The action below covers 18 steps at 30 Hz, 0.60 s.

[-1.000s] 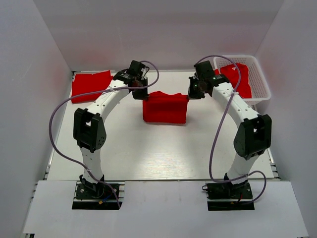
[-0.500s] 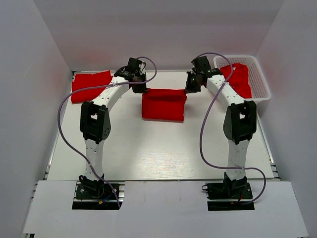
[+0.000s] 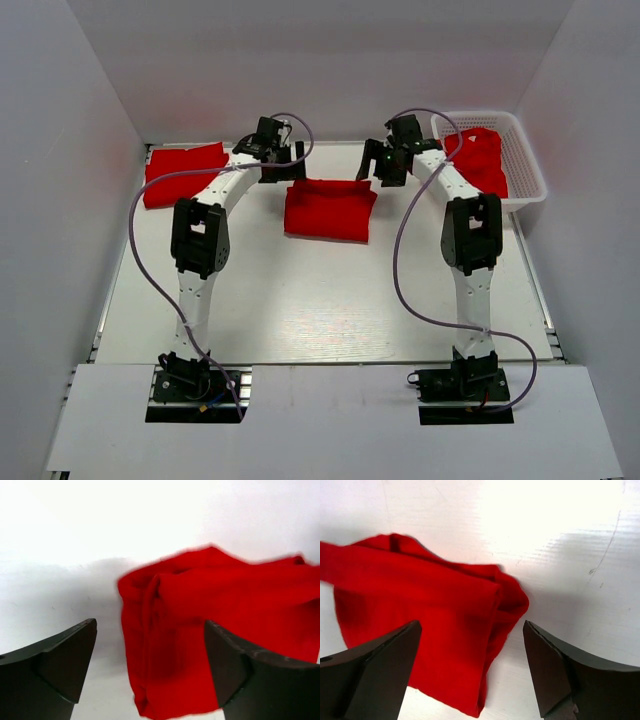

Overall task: Fold and stack the t-shirts
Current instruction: Fold the long partially folded tshirt into a neat square, then put the neatly folded tshirt into the corner of the board with the left arm

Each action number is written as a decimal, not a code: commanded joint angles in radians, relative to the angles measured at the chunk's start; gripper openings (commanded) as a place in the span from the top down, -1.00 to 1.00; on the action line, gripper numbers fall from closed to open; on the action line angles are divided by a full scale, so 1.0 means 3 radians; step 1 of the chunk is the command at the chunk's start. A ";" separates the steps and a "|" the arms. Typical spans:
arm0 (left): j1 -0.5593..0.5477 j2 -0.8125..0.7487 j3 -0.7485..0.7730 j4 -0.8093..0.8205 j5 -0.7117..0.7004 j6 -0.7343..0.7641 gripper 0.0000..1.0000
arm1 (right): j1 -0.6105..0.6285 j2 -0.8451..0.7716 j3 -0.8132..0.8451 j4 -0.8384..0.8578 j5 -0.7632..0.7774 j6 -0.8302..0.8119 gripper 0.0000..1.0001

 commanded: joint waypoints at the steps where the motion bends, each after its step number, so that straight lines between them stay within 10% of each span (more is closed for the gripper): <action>1: 0.0082 -0.0096 0.0283 -0.0032 -0.0184 0.0038 -1.00 | -0.0044 -0.0098 0.0254 0.0119 -0.0136 -0.0031 -0.79; 18: 0.0118 -0.0291 -0.0560 0.0232 0.0762 0.0390 -1.00 | -0.0014 -0.1330 -0.1325 0.0313 0.0063 -0.0164 -0.79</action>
